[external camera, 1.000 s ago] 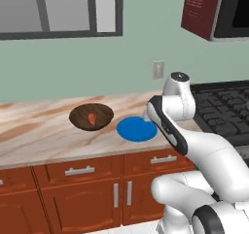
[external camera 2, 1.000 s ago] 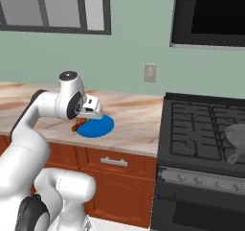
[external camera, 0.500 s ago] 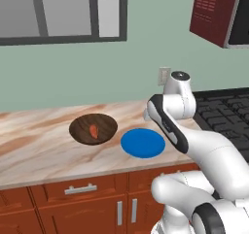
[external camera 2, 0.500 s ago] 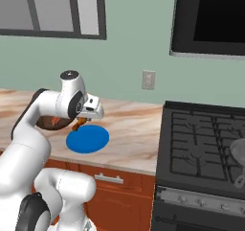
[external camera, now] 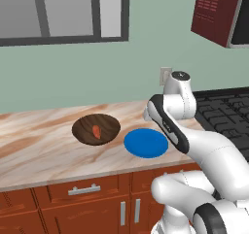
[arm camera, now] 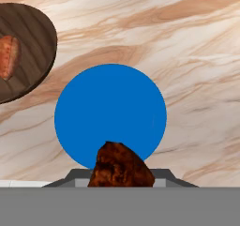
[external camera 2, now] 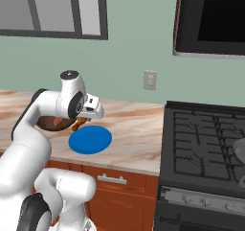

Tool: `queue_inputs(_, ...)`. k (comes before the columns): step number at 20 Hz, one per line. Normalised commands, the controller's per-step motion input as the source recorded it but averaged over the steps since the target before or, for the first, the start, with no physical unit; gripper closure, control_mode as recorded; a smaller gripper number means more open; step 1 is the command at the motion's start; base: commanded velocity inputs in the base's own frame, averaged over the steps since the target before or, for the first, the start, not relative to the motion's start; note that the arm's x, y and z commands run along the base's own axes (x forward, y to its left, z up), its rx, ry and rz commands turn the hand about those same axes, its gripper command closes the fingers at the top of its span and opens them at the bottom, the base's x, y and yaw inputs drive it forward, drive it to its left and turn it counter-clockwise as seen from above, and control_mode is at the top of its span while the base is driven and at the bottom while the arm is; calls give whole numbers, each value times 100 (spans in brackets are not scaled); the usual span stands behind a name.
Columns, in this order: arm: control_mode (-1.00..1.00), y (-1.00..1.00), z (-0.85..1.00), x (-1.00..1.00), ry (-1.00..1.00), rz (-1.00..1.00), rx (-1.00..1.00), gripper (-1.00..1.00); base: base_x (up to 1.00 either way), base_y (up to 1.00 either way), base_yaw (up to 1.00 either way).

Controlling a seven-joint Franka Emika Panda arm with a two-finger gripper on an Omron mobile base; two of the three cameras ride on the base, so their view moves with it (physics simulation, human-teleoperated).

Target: Place the chicken drumstick on the plate and place the sweet potato on the same plate.

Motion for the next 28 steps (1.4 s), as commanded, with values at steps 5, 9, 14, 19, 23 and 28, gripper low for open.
queue_inputs(5, 100, 0, 0, 0, 0, 0, 0, 100, 9, 62, -12)
queue_inputs(9, 100, 0, 0, 0, 0, 0, 0, 100, 18, 24, -5)
queue_inputs(14, 100, 0, 0, 0, 0, 0, 0, 100, 31, -18, 0)
queue_inputs(19, 100, 0, 0, 0, 0, 0, 0, 100, 38, -15, 2)
queue_inputs(23, 100, 0, 0, 0, 0, 0, 0, 100, 55, -6, 4)
queue_inputs(28, 100, 0, 0, 0, 0, 0, 0, 100, 55, -7, 1)
